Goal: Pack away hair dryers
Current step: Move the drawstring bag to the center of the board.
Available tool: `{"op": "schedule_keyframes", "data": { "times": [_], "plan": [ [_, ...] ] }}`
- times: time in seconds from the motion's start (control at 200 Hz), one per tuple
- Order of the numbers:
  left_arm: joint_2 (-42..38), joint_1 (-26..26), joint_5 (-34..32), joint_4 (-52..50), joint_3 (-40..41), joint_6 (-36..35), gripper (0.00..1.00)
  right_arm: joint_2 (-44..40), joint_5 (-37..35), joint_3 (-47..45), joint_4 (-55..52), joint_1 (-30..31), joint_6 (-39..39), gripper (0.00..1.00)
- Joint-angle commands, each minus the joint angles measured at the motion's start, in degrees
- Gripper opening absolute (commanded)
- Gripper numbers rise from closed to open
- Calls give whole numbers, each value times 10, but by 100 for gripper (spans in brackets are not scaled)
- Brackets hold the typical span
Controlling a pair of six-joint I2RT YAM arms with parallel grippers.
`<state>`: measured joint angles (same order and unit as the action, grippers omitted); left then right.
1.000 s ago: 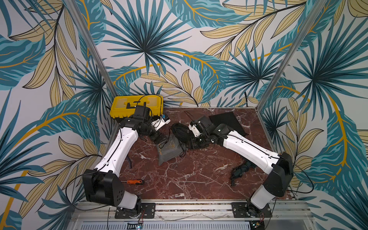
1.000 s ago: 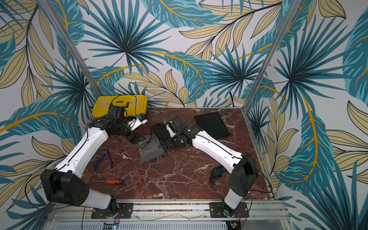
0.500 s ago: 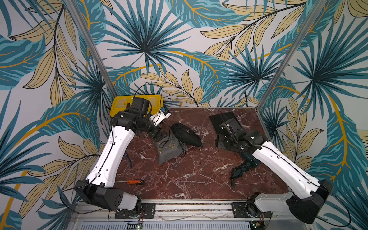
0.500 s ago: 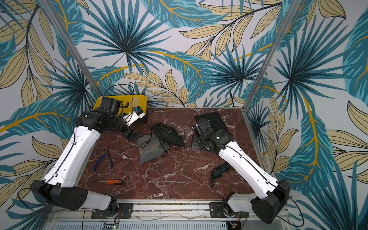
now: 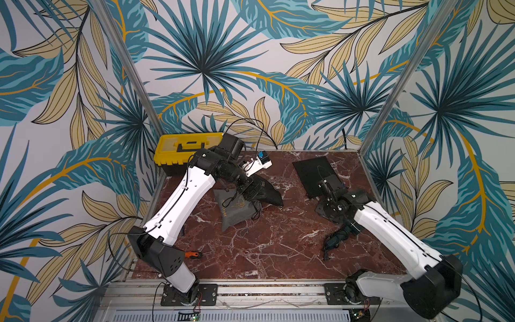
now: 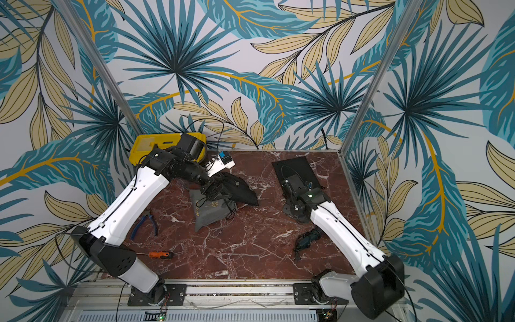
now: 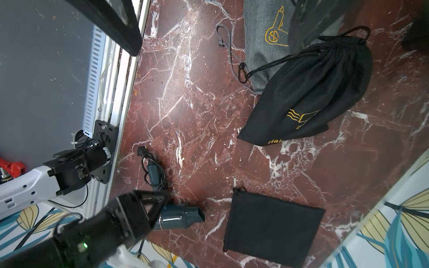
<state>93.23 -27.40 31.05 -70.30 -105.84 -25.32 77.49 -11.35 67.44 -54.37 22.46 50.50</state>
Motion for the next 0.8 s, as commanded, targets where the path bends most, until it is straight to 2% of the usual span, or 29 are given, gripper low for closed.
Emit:
{"op": "schedule_keyframes", "data": {
  "times": [0.0,0.055,0.145,0.28,0.421,0.611,0.791],
  "plan": [
    [-22,1,-26,-9,-26,-9,99,83,12,47,81,-41,-46,13],
    [-30,2,-37,-9,-23,-12,100,132,11,78,99,-62,-61,9],
    [-43,4,-38,-3,-9,-13,100,221,17,139,113,-84,-80,8],
    [-53,7,-48,21,16,2,99,351,23,252,85,-109,-93,14],
    [-55,20,-62,44,27,19,100,451,18,364,43,-121,-112,19],
    [-55,31,-58,51,38,22,100,535,10,462,-35,-126,-132,22],
    [-57,35,-60,59,59,22,99,567,9,474,-68,-128,-149,24]
  ]
}}
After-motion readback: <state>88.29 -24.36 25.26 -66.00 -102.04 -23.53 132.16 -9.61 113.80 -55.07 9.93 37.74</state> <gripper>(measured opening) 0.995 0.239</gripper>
